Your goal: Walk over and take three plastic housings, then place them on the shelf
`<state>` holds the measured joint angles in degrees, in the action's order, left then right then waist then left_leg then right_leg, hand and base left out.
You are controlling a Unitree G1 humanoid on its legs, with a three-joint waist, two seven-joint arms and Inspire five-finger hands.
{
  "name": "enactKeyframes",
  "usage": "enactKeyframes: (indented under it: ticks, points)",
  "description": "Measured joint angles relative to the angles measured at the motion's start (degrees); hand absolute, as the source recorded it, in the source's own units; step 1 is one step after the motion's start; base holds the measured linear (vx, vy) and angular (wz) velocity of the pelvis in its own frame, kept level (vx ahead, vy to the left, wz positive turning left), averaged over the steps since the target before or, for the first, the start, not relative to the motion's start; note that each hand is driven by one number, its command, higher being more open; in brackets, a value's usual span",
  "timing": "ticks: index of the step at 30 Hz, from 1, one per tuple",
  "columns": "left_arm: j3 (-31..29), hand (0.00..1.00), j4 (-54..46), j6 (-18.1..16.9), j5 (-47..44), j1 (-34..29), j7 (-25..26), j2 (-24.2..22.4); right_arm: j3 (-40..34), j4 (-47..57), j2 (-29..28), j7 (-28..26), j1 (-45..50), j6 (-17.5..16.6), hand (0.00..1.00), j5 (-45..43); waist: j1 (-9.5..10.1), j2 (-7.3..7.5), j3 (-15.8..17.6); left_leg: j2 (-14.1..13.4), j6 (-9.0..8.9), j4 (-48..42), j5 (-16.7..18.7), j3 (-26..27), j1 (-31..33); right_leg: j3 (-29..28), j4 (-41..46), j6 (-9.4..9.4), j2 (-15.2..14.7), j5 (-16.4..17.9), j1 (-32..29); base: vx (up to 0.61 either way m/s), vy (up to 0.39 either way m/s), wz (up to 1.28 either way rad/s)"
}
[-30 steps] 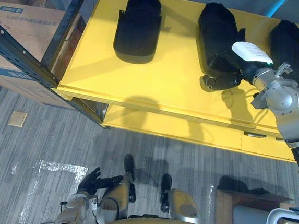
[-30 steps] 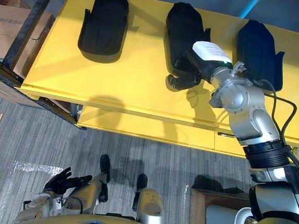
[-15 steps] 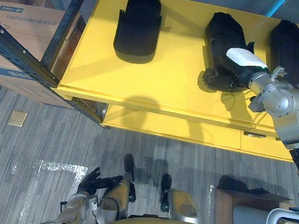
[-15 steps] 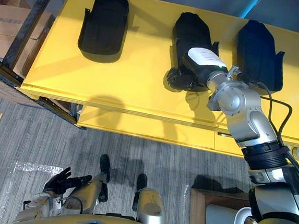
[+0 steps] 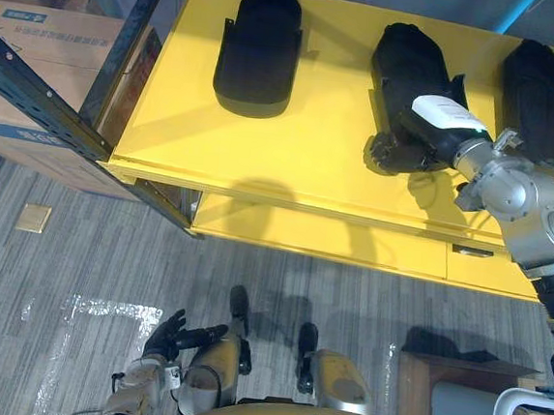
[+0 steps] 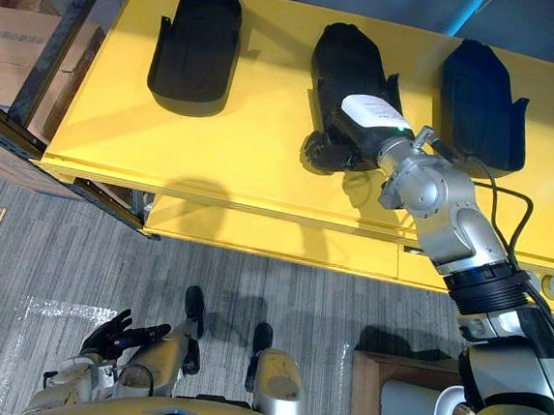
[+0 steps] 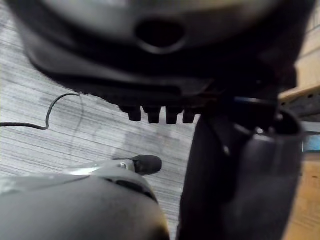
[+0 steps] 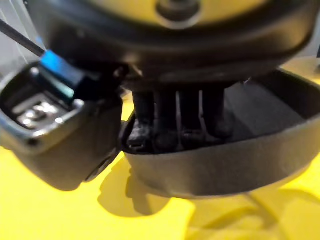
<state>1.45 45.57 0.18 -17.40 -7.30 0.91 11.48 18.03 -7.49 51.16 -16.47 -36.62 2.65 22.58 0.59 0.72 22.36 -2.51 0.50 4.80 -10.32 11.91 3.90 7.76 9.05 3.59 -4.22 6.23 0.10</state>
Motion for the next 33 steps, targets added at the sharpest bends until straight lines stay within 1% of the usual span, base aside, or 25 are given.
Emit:
enactKeyframes:
  ticks: [4,8,11,15,20,23,25,27,33]
  points:
    - [0.0,1.0,0.0,0.1,0.0,0.0,0.2,-0.1,0.0,-2.5,-2.7,2.9,-0.8,3.9,0.0,-1.3,0.61,-0.01,0.0,0.0,-0.01,0.0,-0.1,-0.3,0.0,0.3,0.0,-0.02,0.0,0.0,0.1,0.0,0.0,0.03]
    - [0.0,1.0,-0.1,0.0,0.0,0.0,0.2,-0.2,0.0,-6.1,-6.0,4.7,-3.8,7.7,0.0,-2.4,0.74,-0.03,0.0,0.0,-0.03,0.0,-0.2,-0.6,0.0,0.7,0.3,-0.21,0.0,0.2,0.0,0.0,0.0,0.04]
    - [0.0,1.0,-0.1,0.0,0.0,0.0,0.2,-0.2,0.0,-7.3,-7.4,5.7,-5.1,9.7,0.0,-3.8,0.9,-0.05,0.0,0.0,-0.08,0.0,-0.2,-0.8,0.0,0.8,0.7,-0.35,0.0,0.3,-0.1,0.0,0.0,0.02]
    - [0.0,1.0,-0.1,0.1,0.0,0.0,0.2,-0.3,0.0,-9.4,-10.9,7.1,-8.2,12.9,0.0,-6.1,0.94,-0.19,0.1,0.0,-0.25,0.0,-0.2,-1.0,0.0,1.0,0.9,-0.5,0.0,0.4,-0.1,0.0,0.0,0.01]
    - [0.0,1.0,-0.7,0.2,0.0,0.0,0.2,-0.8,0.1,-10.0,-11.7,7.3,-9.8,14.6,0.0,-6.1,1.49,-0.52,0.2,0.0,-0.34,0.0,-0.2,-1.1,0.0,1.1,0.9,-0.59,0.0,0.4,0.0,0.0,0.0,0.0]
    - [0.0,1.0,-0.8,0.3,0.0,0.0,0.3,-1.0,0.2,-10.1,-13.1,7.3,-11.1,15.8,0.0,-6.1,1.45,-0.73,0.3,-0.1,-0.3,0.0,-0.2,-1.1,0.0,1.1,0.9,-0.63,0.0,0.5,0.0,0.02,-0.008,0.0]
    - [-0.1,1.0,-1.3,0.3,0.0,0.0,0.3,-1.5,0.5,-10.1,-13.2,7.3,-12.1,15.9,0.0,-6.1,1.45,-1.4,0.7,0.0,-0.21,0.0,-0.2,-1.1,0.0,1.1,1.0,-0.63,0.0,0.5,0.0,0.0,0.0,0.0]
    - [-0.1,1.0,-1.3,0.4,0.0,0.0,0.3,-1.6,0.9,-10.1,-13.3,7.3,-12.8,16.5,0.0,-6.1,1.51,-1.65,0.7,-0.1,-0.21,0.0,-0.2,-1.1,0.0,1.2,1.1,-0.64,0.1,0.5,0.0,0.0,0.0,0.0]
    - [-0.1,1.0,-1.3,0.5,0.0,0.0,0.3,-1.7,1.6,-10.2,-13.3,7.3,-13.8,17.9,0.0,-6.1,1.61,-1.68,0.7,-0.1,-0.22,0.0,-0.2,-1.1,0.1,1.2,1.2,-0.77,0.1,0.6,-0.1,0.01,-0.002,0.0]
